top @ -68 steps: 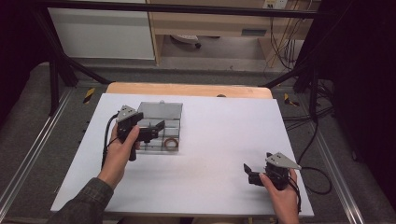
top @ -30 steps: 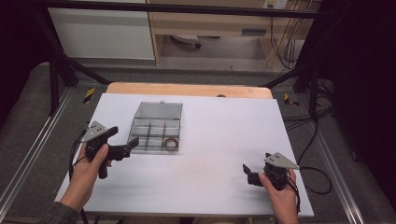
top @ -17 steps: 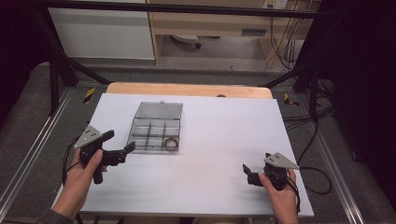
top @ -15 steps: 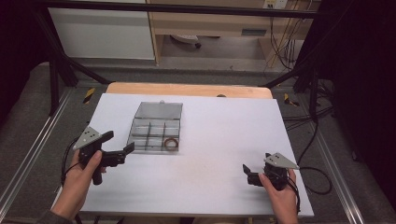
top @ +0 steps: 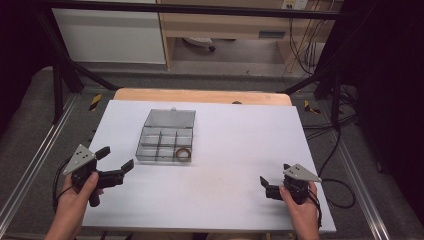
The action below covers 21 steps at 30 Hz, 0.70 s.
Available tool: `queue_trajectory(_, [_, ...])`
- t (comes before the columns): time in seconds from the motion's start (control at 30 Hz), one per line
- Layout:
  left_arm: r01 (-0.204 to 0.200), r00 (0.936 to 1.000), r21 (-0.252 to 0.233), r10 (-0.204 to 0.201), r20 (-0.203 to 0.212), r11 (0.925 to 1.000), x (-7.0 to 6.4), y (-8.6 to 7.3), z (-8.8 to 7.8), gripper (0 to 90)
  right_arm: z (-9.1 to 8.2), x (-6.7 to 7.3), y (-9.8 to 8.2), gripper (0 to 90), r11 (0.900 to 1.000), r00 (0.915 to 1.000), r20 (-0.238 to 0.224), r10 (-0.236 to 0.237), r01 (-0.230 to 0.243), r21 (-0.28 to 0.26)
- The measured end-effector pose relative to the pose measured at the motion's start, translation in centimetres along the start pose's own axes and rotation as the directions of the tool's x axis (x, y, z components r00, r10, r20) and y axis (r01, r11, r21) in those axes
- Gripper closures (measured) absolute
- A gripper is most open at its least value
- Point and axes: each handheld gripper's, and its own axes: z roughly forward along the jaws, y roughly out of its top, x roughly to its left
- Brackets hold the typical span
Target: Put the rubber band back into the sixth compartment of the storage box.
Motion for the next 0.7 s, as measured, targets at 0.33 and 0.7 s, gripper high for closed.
queue_trajectory(0.33, [0.008, 0.9999, 0.007, -0.008, -0.01, 0.9999, 0.4, -1.2, -1.4, 4.3, 0.0, -0.2, -0.2, 4.3, 1.0, 0.9996, -0.027, 0.006, -0.007, -0.01])
queue_trajectory(0.7, [0.039, 0.9989, 0.017, -0.038, -0.026, 0.9991, 1.1, -3.2, -2.3, 4.3, -0.1, -0.2, -0.2, 4.3, 1.0, 0.9996, -0.026, 0.007, -0.008, -0.009])
